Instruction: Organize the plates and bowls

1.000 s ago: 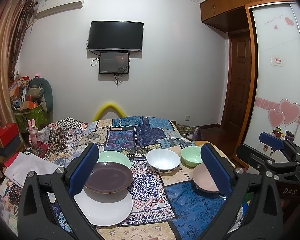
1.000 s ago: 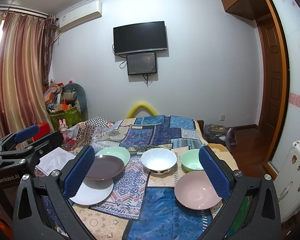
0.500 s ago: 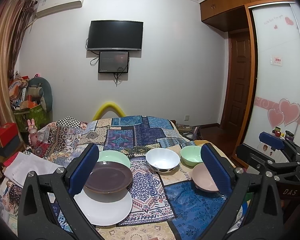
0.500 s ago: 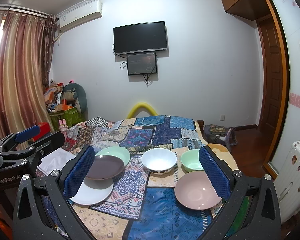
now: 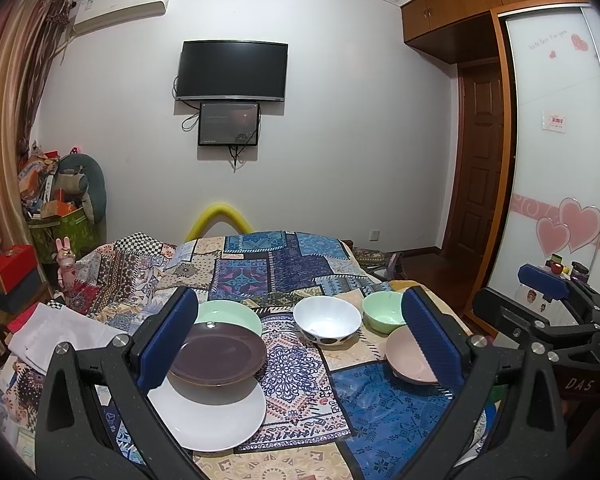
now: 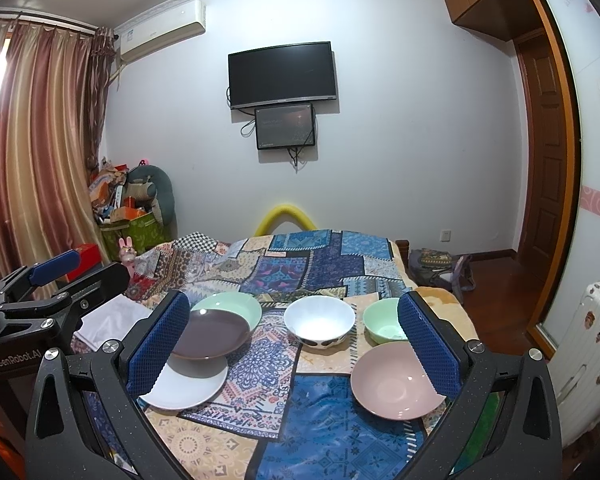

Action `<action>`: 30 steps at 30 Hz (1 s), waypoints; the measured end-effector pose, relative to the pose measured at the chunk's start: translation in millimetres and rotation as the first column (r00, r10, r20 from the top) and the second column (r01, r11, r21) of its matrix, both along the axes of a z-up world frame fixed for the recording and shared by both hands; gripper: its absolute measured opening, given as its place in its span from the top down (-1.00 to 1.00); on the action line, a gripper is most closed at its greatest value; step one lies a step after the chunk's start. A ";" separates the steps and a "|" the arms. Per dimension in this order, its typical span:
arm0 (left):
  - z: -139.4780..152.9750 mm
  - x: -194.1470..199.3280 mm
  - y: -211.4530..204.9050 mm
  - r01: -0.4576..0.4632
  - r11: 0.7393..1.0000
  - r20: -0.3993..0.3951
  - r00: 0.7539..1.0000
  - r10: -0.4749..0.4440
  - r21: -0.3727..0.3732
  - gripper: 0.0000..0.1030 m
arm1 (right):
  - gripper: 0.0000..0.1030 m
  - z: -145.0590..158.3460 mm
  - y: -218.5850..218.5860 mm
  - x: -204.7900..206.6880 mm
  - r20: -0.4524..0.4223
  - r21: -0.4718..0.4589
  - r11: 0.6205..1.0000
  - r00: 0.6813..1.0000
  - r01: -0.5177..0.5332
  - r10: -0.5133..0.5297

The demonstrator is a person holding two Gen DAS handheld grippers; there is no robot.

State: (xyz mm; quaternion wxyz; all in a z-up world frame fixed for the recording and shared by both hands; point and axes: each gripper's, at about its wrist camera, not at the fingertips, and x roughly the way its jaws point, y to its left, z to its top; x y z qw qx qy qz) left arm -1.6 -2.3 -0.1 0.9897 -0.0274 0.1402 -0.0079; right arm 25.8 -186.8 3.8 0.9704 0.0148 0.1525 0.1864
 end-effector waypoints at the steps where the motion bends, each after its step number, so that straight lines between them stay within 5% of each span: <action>1: -0.3 0.4 0.1 0.001 1.000 -0.001 1.000 -0.001 0.000 -1.00 | -1.00 0.0 -0.1 0.7 -0.002 0.000 1.000 1.000 -0.001 0.001; 15: -13.9 9.0 21.7 0.001 1.000 -0.020 1.000 -0.002 -0.019 -1.00 | -1.00 -19.1 13.5 23.9 -0.068 0.029 0.999 0.997 -0.037 0.039; 25: -55.1 44.7 76.8 -0.025 0.998 -0.152 0.988 0.017 -0.055 -0.99 | -1.00 -55.6 50.5 50.4 -0.138 -0.044 0.997 0.988 -0.071 0.064; 30: -84.4 71.0 107.6 -0.054 0.996 -0.246 0.969 0.034 -0.075 -0.65 | -0.85 -76.0 72.1 70.2 -0.201 -0.070 0.992 0.975 -0.108 0.092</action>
